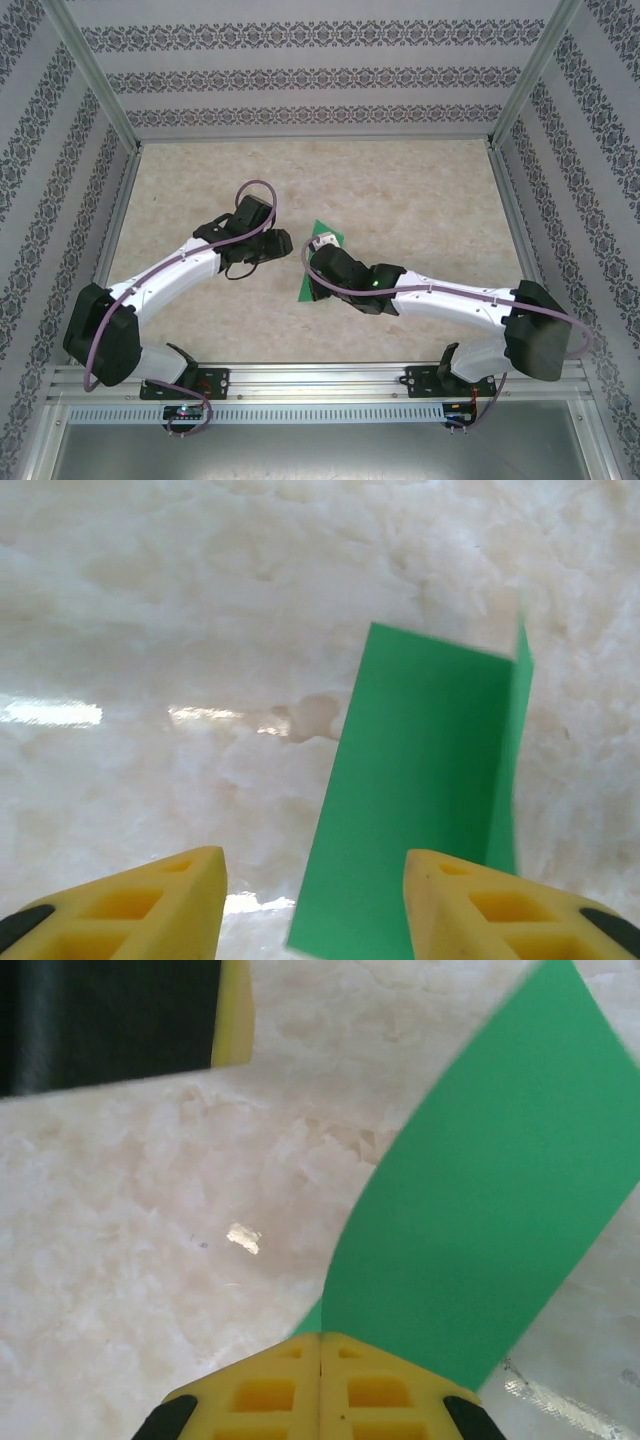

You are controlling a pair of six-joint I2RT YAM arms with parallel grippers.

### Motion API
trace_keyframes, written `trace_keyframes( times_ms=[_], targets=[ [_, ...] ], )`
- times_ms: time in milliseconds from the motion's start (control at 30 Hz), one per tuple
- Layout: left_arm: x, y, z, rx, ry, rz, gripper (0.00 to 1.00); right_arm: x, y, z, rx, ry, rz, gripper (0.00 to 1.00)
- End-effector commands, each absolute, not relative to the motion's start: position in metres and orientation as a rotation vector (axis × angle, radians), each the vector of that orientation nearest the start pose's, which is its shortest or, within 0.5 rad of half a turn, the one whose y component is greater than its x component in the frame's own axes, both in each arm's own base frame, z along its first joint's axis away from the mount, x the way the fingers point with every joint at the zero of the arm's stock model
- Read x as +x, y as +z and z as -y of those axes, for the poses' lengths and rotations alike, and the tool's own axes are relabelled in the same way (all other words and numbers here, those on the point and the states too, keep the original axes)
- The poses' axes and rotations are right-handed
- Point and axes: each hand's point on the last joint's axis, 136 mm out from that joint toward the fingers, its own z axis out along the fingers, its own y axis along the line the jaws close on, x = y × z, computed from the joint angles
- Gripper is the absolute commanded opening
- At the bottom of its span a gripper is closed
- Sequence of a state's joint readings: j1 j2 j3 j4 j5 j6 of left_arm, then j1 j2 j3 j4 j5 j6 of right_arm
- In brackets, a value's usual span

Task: Fold a paper plane with a square sheet of paper (pick it up from the middle)
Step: Fold the triangle a second time at the center of the table.

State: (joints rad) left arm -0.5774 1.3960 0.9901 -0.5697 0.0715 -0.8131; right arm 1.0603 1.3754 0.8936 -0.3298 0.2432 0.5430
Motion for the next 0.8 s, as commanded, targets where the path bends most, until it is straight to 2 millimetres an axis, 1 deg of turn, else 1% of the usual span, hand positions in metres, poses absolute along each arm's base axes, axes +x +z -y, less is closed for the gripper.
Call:
trace_keyframes(
  times_ms=[0,33,67,167,233,367,467,567,633,767],
  targets=[
    [0.29,0.127,0.195,-0.329,-0.543,-2.65,0.48,0.227,0.179,-0.309,-0.4,0.535,-2.278,0.0],
    [0.289,0.127,0.194,-0.328,-0.543,-2.653,0.47,0.229,0.182,-0.307,-0.391,0.535,-2.274,0.0],
    [0.289,0.128,0.195,-0.325,-0.548,-2.653,0.45,0.23,0.181,-0.305,-0.385,0.528,-2.282,0.0],
    [0.286,0.125,0.196,-0.314,-0.563,-2.661,0.42,0.228,0.166,-0.303,-0.377,0.515,-2.33,0.0],
    [0.282,0.122,0.2,-0.297,-0.592,-2.678,0.4,0.221,0.152,-0.31,-0.385,0.566,-2.373,0.0],
    [0.273,0.111,0.216,-0.255,-0.714,-2.724,0.35,0.209,0.136,-0.33,-0.397,0.674,-2.421,0.0],
    [0.262,0.097,0.225,-0.25,-0.789,-2.775,0.25,0.207,0.124,-0.336,-0.371,0.712,-2.444,0.0],
    [0.251,0.085,0.227,-0.269,-0.81,-2.815,0.19,0.205,0.113,-0.341,-0.364,0.729,-2.47,0.0],
    [0.243,0.076,0.228,-0.285,-0.813,-2.837,0.18,0.204,0.108,-0.346,-0.373,0.744,-2.484,0.0],
    [0.231,0.059,0.228,-0.327,-0.813,-2.872,0.16,0.203,0.1,-0.349,-0.38,0.745,-2.505,0.0]
  ],
)
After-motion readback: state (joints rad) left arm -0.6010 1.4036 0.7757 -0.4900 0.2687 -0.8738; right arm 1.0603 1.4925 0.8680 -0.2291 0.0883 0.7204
